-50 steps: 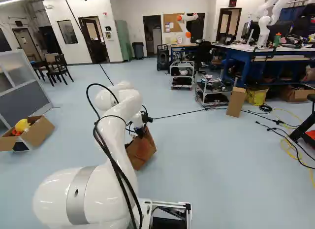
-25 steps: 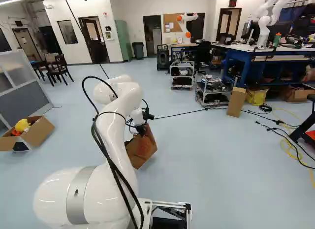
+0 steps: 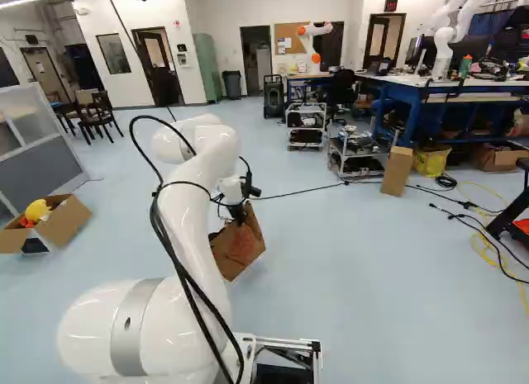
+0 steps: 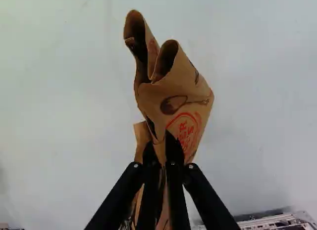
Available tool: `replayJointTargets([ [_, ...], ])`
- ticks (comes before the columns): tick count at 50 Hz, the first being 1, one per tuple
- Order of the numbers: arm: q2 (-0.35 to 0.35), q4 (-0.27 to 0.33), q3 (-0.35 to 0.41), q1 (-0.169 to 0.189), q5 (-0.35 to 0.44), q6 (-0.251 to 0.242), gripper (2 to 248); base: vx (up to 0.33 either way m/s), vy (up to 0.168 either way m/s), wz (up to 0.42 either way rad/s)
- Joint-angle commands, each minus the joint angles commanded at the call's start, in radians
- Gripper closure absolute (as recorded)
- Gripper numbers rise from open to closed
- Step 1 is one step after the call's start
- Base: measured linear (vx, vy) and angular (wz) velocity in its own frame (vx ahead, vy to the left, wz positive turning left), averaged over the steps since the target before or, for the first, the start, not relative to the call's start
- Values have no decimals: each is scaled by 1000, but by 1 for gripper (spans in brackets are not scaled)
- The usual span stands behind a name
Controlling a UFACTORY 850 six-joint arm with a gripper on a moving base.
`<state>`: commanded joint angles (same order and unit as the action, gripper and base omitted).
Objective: Pick up the grocery bag from the ground
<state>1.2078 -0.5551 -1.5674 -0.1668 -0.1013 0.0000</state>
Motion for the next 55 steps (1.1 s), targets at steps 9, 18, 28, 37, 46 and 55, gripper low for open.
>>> replayJointTargets([
  [9,-39,0,41,7,0,0,228,0,0,0],
  [18,-79,0,82,14,0,0,228,0,0,0],
  [28,-125,0,130,22,0,0,228,0,0,0],
  [37,-166,0,172,29,0,0,228,0,0,0],
  [46,-209,0,216,36,0,0,228,0,0,0],
  [55,-252,0,260,43,0,0,228,0,0,0],
])
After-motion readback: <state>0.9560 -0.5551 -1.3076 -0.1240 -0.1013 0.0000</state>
